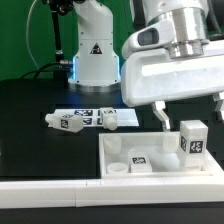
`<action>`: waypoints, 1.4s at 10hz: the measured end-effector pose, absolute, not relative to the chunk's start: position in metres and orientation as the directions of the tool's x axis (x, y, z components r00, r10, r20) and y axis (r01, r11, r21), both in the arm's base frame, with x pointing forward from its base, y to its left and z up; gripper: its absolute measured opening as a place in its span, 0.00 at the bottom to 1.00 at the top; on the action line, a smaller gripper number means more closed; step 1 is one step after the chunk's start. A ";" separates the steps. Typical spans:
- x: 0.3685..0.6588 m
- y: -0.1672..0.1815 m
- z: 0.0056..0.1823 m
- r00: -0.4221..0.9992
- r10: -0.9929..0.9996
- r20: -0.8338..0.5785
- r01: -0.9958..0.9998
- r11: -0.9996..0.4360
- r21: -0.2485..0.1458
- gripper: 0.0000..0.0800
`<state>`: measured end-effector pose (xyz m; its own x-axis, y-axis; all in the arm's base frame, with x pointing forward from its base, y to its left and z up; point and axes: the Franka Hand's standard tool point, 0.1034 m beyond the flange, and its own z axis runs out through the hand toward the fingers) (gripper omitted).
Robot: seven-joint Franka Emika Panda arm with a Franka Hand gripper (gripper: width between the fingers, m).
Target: Assemble one leg
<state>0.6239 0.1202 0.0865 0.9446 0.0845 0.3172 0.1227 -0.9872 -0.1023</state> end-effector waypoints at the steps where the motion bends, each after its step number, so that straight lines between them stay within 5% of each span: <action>1: 0.628 0.116 0.086 0.967 0.078 0.242 0.108 -0.987 -0.116 0.81; 5: 0.619 0.118 0.081 0.997 0.075 -0.015 0.072 -0.985 -0.159 0.81; 10: 0.640 0.111 0.092 0.998 0.059 0.012 0.060 -0.991 -0.123 0.81; 12: 0.641 0.108 0.082 0.997 0.061 0.046 0.066 -0.991 -0.117 0.81; 13: 0.642 0.109 0.083 0.997 0.062 0.046 0.067 -0.991 -0.118 0.75; 14: 0.642 0.109 0.083 0.997 0.062 0.046 0.067 -0.991 -0.118 0.57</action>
Offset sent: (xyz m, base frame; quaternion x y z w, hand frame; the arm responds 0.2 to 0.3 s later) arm 0.0000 0.0000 0.0000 0.0000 -0.1296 0.0000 0.9916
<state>0.6417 0.1086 0.0832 0.9970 0.0615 0.0462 0.0666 -0.9908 -0.1178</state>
